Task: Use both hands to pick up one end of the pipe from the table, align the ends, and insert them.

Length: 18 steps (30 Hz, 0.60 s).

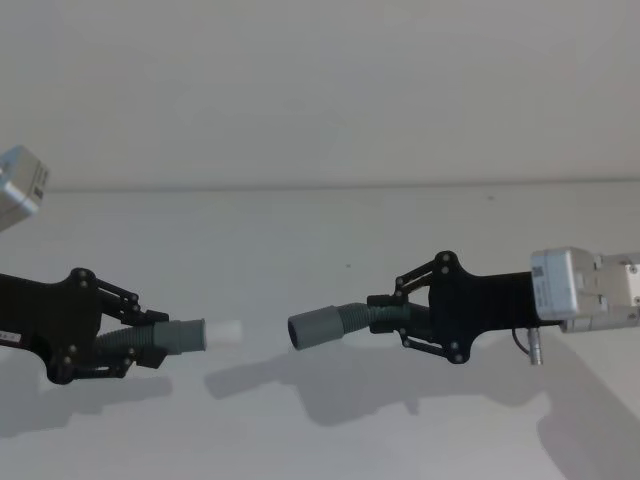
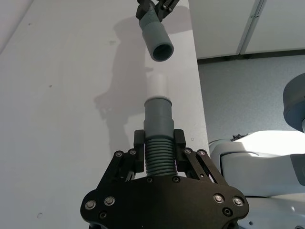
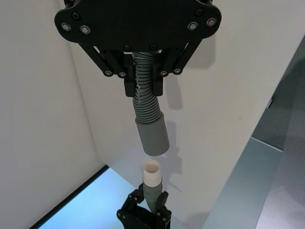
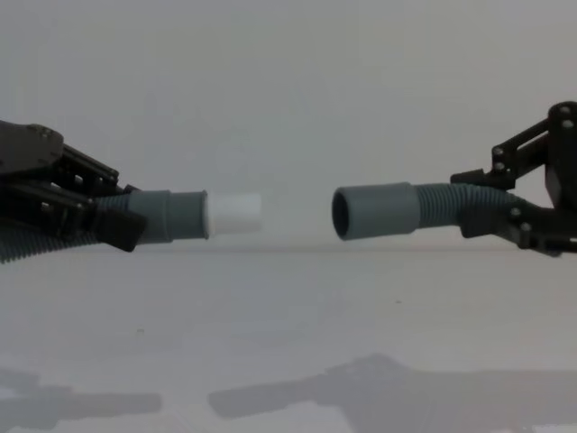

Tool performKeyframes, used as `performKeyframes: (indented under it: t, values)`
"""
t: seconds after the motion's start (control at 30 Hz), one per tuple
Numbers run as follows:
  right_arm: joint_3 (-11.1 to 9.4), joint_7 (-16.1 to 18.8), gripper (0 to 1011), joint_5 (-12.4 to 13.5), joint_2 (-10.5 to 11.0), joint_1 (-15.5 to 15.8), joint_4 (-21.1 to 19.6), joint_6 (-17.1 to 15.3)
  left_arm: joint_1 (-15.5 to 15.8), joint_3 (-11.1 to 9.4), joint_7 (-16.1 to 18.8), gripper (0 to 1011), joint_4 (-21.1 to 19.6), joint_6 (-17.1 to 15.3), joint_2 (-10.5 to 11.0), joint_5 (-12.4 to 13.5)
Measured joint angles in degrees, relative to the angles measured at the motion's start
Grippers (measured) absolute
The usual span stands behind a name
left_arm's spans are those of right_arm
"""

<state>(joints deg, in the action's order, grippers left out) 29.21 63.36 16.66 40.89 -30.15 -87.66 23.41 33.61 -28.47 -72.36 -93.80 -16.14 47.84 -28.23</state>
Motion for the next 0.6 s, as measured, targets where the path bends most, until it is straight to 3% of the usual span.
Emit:
performKeyframes:
  t: [0.6]
  values:
    - [0.9, -6.3, 186, -3.9, 0.2, 1.3, -3.5, -6.1, 0.0, 0.0, 0.0, 325, 0.0, 0.0, 0.0, 0.0]
